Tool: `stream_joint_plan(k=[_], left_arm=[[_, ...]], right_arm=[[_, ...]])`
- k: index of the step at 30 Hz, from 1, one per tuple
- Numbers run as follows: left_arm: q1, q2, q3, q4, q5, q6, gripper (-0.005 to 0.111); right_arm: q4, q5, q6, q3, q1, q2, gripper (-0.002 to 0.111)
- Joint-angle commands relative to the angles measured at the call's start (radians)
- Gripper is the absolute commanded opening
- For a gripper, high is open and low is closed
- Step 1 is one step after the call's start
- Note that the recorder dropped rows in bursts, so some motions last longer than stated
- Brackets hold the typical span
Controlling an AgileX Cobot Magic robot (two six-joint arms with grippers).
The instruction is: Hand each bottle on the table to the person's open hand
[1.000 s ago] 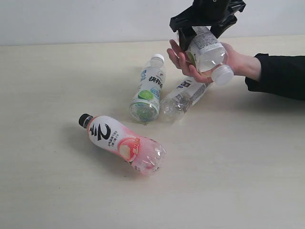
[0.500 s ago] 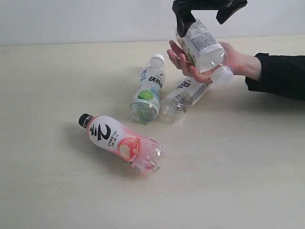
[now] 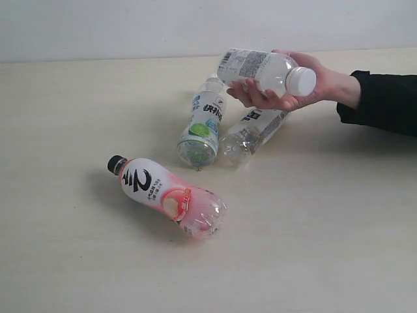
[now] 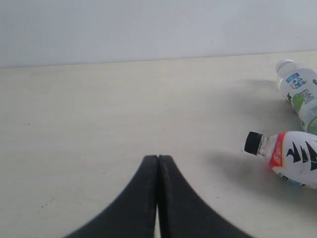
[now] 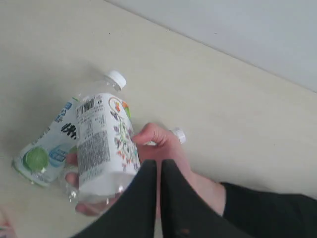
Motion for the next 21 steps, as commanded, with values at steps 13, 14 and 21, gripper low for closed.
stream_joint_plan(k=[13,14,21], left_arm=[[-0.001,-0.005,0.003,0.003,-0.007,-0.003,0.003],[-0.001,-0.005,0.003,0.003,-0.007,-0.003,0.003],[-0.001,-0.005,0.003,0.003,-0.007,-0.003,0.003]], right_arm=[[0.122,-0.667,-0.019,1.090,-0.002,-0.948,0.002],[0.096,-0.705,-0.019,1.161,-0.002,-1.001,0.002],[0.104,-0.763,-0.019,1.475,-0.002,-1.245,0.002]])
